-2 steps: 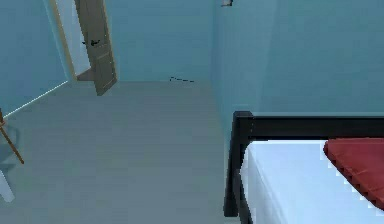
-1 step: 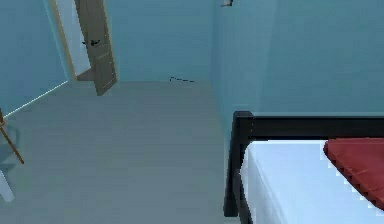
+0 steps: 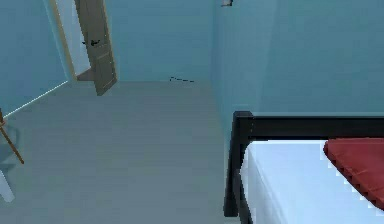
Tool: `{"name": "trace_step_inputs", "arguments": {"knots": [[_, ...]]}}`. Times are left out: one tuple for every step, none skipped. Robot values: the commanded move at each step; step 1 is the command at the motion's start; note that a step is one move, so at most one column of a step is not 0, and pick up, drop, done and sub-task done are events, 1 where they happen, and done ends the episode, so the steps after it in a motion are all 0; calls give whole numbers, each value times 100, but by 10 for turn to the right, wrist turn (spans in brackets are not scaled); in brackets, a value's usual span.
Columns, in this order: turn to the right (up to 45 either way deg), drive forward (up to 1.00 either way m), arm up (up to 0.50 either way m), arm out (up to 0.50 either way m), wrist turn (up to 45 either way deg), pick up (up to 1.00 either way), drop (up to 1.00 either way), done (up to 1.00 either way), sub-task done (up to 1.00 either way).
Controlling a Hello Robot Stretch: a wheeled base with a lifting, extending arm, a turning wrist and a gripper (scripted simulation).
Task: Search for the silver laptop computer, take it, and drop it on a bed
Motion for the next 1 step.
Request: {"name": "trace_step_inputs", "arguments": {"knots": [[0,0,4,0,0,0,0,0,0]]}}
